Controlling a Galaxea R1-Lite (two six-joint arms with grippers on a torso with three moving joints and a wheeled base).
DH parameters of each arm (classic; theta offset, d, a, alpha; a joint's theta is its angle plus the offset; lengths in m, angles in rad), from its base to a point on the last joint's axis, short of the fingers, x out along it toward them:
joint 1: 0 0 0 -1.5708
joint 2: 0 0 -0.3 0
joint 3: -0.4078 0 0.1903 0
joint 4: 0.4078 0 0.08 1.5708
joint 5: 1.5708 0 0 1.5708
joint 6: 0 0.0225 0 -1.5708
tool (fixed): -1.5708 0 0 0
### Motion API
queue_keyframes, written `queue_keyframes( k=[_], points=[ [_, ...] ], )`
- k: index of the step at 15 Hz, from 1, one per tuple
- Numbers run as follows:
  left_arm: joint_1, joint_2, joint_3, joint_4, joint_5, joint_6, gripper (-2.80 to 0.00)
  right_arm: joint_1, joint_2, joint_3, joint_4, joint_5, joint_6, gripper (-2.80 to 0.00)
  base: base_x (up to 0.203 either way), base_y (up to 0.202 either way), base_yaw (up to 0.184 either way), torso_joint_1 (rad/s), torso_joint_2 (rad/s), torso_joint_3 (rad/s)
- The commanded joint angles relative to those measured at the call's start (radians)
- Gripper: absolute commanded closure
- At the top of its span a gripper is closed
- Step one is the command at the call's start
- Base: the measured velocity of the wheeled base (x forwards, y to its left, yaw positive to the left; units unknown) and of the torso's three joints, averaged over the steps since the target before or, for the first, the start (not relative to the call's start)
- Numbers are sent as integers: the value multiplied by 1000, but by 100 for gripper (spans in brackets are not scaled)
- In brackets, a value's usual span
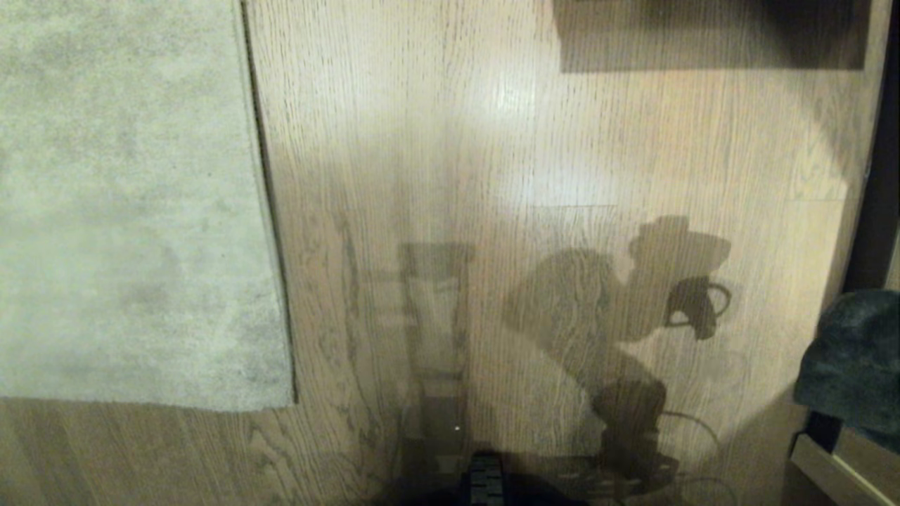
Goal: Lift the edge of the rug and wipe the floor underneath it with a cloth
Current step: Pick up the rag, then lift up the carpet
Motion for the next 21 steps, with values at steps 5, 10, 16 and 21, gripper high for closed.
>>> queue_keyframes(
  k=[5,10,16,21],
  points=[
    [0,0,0,-1,0,-1,0,1,-430,9,626,-300,19,0,0,0,0,0,0,0],
    [0,0,0,-1,0,-1,0,1,-429,10,734,-347,13,0,0,0,0,0,0,0],
    [0,0,0,-1,0,-1,0,1,-429,10,733,-348,20,0,0,0,0,0,0,0],
    [-1,0,0,-1,0,-1,0,1,-428,10,733,-348,20,0,0,0,0,0,0,0]
  ],
)
